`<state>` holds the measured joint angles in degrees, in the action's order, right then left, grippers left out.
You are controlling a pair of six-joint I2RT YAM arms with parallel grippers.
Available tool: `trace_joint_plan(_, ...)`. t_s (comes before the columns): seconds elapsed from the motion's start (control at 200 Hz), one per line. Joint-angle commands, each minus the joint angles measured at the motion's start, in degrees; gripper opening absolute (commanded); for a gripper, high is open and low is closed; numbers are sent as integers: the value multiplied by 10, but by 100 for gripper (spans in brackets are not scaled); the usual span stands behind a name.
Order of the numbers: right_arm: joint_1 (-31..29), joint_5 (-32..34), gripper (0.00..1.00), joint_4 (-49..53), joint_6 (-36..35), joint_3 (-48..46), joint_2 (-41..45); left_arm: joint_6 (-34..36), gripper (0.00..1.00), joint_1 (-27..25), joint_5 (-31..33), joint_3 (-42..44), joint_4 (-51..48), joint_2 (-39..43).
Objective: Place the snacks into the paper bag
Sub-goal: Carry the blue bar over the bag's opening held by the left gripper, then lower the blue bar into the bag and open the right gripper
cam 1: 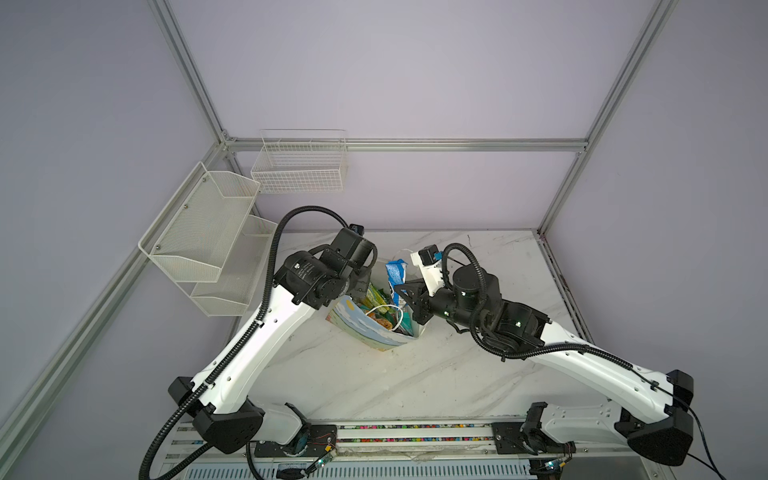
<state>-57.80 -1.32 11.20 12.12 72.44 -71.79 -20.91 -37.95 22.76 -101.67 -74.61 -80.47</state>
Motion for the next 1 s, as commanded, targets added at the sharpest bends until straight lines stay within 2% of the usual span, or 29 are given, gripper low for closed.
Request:
trace_joint_plan(0.0, -8, 18, 0, 9, -17, 28, -14, -4, 0, 0, 5, -22, 19, 8)
trace_joint_plan(0.995, -23, 54, 1, 59, -27, 112, -117, -2, 0, 0, 7, -26, 19, 12)
